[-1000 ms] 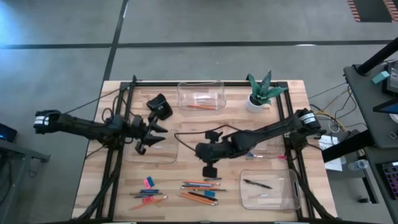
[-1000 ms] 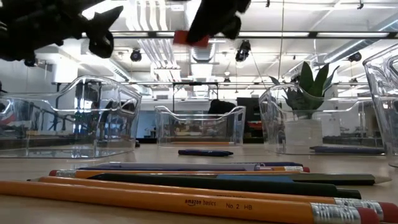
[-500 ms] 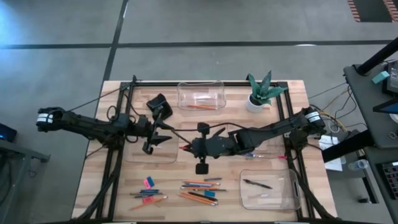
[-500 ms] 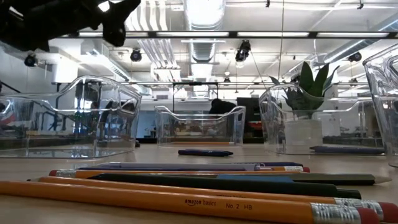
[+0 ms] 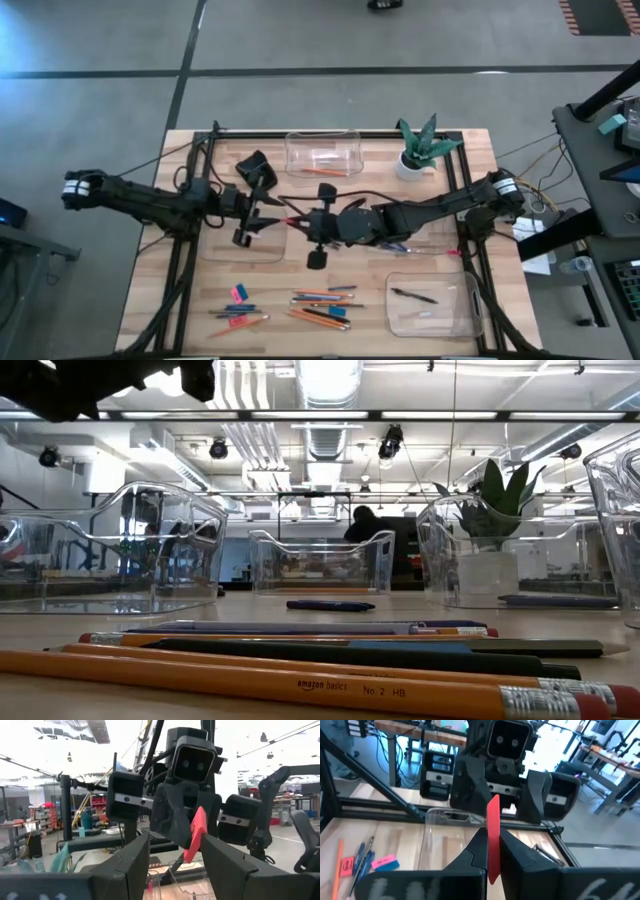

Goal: Sort crayons/erasers/pens/pencils in bins
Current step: Put the orange eraser into the middle left transparent bin

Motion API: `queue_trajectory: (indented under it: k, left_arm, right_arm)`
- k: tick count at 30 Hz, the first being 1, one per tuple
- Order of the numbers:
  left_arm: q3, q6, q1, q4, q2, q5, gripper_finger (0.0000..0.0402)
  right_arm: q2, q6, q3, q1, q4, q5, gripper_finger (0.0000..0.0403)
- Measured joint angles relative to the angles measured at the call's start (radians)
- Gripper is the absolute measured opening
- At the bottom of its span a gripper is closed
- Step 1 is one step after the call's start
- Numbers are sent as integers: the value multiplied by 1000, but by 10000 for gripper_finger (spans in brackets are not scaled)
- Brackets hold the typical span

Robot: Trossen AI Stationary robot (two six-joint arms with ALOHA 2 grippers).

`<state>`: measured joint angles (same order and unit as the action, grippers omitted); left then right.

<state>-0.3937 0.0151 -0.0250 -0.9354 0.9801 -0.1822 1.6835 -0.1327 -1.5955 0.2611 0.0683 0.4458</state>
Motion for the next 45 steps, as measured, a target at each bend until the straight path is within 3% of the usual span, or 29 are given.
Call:
queue_trajectory:
  k: [12,34,39,45]
  left_arm:
    - [-33,-2,-2,-104,76,-43,162]
    - [-50,2,-3,-102,81,-43,161]
    - [-52,2,-3,-103,87,-43,133]
    - [-52,26,-3,-107,99,-45,57]
  right_arm:
    - [3,-17,0,-14,-49,-2,13]
    - [0,-15,-5,-23,-20,0,13]
    - [2,-16,-5,-26,-24,0,13]
    - [2,-14,-5,-24,-22,0,13]
